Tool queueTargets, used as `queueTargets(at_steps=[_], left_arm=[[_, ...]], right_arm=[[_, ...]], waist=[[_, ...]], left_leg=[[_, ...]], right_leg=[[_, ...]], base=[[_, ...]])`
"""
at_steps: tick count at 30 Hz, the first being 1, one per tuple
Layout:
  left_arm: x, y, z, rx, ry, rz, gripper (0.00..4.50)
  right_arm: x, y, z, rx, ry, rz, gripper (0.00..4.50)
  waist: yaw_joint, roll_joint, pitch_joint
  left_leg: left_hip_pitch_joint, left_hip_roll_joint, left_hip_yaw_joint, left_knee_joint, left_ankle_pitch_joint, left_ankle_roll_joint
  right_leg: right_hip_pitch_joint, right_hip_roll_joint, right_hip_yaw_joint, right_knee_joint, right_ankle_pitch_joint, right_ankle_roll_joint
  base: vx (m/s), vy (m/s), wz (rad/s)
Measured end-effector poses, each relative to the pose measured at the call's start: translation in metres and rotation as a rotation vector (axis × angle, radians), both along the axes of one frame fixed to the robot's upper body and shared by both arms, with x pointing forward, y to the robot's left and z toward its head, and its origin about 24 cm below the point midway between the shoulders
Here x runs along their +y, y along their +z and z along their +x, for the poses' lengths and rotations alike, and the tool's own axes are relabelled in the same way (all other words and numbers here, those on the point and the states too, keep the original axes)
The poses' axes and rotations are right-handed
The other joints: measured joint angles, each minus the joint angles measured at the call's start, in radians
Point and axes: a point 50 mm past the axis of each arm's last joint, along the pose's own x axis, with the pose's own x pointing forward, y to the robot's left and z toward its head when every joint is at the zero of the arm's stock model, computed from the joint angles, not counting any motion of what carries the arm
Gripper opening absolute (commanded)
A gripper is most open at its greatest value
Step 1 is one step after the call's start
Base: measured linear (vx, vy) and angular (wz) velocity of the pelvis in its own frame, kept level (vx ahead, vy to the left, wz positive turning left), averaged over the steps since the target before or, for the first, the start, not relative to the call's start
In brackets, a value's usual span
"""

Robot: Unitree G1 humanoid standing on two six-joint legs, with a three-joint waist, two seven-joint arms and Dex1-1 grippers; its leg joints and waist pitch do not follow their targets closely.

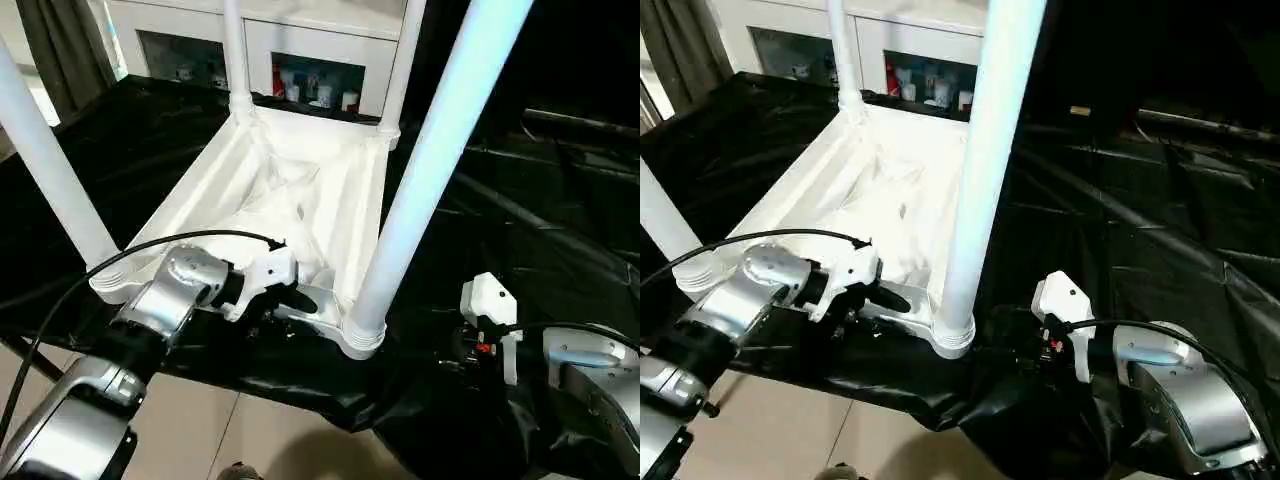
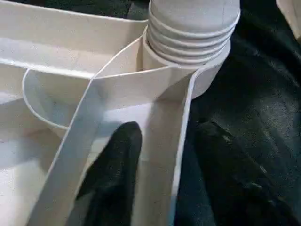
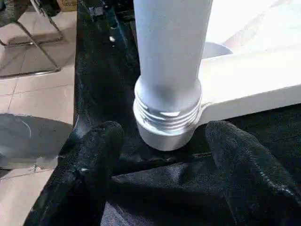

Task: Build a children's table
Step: Rotate table base, then rotate leg to tighten

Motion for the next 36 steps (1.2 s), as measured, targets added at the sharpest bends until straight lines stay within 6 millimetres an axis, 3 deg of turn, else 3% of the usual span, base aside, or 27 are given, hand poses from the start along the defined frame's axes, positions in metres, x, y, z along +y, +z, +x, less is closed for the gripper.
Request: queueTargets(at_steps=[3,6,12,22,33,34,36], left_arm=[[-0.001,-0.001,0.002,-0.005,-0.003,0.001,1.52],[0.000,-0.002,0.003,-0.002,-0.011,0.009,1.45],[0.001,-0.003,0.003,0.011,-0.029,0.018,0.99],[-0.004,-0.007,0.004,0.012,-0.043,-0.002,0.21],[-0.013,-0.016,0.003,-0.012,0.271,-0.097,0.01],[-0.012,-0.017,0.002,-0.018,0.301,-0.102,0.00],[-0.013,-0.017,0.001,-0.030,0.345,-0.113,0.00]], right_arm=[[0.001,-0.001,0.000,0.002,0.003,0.000,3.20],[0.002,-0.001,-0.001,0.006,0.010,0.002,3.20],[0.003,-0.002,0.000,0.011,0.020,0.002,3.20],[0.004,-0.004,0.000,0.005,0.014,-0.002,3.20],[0.009,-0.020,0.014,-0.060,-0.125,-0.002,3.20],[0.010,-0.021,0.017,-0.069,-0.140,-0.001,3.48],[0.011,-0.022,0.026,-0.088,-0.190,-0.003,3.59]], waist=[[0.001,0.003,-0.002],[0.003,0.006,-0.002],[0.006,0.019,-0.004],[0.009,0.027,-0.007],[-0.032,0.038,-0.013],[-0.038,0.038,-0.013],[-0.044,0.038,-0.014]], left_leg=[[0.000,0.000,0.001,0.000,0.000,0.000],[0.001,0.001,0.001,0.000,0.000,0.000],[0.001,0.000,0.002,0.000,0.000,0.000],[0.001,0.000,0.003,0.000,0.000,0.000],[0.002,0.000,0.005,-0.005,0.000,-0.001],[0.003,0.000,0.005,-0.005,0.000,-0.001],[0.003,0.000,0.005,-0.005,0.000,-0.001]], right_leg=[[0.000,0.000,0.000,0.000,0.000,0.000],[0.000,0.000,0.000,0.001,0.000,0.000],[0.000,0.000,0.001,0.001,0.000,0.000],[0.000,-0.001,0.002,0.000,0.000,0.000],[0.000,-0.001,0.003,0.000,0.000,0.000],[0.000,-0.001,0.003,0.000,0.000,0.000],[0.000,-0.001,0.002,0.000,0.000,0.000]], base=[[0.000,0.000,0.00],[0.000,0.000,0.00],[0.000,0.000,0.00],[0.000,0.000,0.00],[0.000,0.000,0.00],[0.000,0.000,0.00],[0.000,0.000,0.00]])
